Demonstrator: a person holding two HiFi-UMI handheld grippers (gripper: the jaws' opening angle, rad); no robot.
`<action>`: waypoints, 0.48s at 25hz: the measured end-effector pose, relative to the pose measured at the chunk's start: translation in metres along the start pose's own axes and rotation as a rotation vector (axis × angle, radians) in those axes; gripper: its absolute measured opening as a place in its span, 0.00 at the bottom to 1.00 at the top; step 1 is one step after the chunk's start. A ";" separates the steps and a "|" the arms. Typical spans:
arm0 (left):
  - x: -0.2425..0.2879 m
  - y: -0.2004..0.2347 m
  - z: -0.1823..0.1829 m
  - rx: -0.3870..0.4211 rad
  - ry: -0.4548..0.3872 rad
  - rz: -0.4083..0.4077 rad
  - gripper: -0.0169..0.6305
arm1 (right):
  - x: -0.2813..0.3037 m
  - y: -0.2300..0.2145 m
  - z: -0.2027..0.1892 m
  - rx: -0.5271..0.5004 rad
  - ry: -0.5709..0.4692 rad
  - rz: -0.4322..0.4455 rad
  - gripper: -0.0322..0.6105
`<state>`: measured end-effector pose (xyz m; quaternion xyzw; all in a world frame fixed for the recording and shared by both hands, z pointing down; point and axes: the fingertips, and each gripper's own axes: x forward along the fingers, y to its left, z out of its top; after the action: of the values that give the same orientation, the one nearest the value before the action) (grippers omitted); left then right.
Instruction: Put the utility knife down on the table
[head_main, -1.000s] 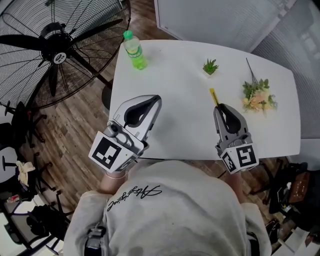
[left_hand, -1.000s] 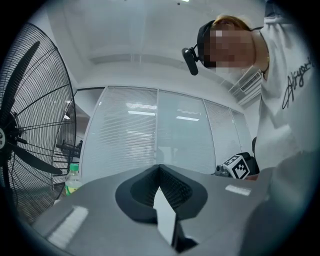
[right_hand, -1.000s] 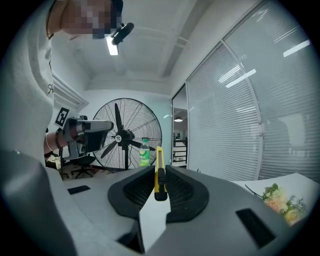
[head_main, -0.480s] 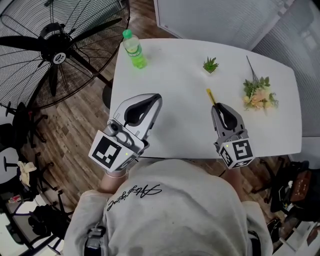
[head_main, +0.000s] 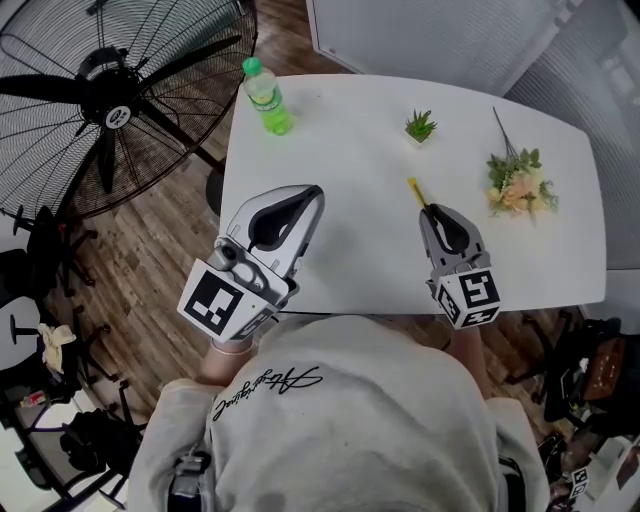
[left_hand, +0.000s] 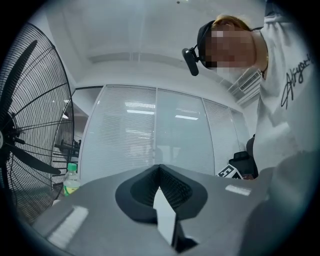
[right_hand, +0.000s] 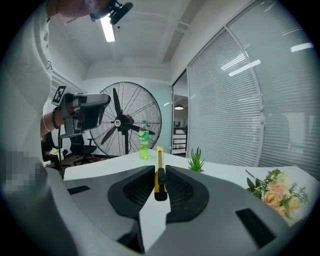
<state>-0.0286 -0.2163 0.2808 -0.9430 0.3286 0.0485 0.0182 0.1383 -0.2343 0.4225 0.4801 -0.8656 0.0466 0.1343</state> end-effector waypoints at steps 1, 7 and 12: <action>0.000 -0.001 0.000 0.000 0.002 0.000 0.02 | 0.001 0.000 -0.002 -0.002 0.007 0.002 0.16; 0.001 -0.003 0.002 -0.015 -0.008 0.006 0.03 | 0.005 0.000 -0.016 -0.009 0.049 0.006 0.16; -0.001 -0.002 0.000 -0.015 -0.004 0.012 0.03 | 0.008 0.001 -0.028 -0.004 0.076 0.008 0.16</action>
<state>-0.0279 -0.2142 0.2809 -0.9411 0.3336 0.0531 0.0114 0.1388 -0.2340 0.4519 0.4740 -0.8620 0.0636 0.1681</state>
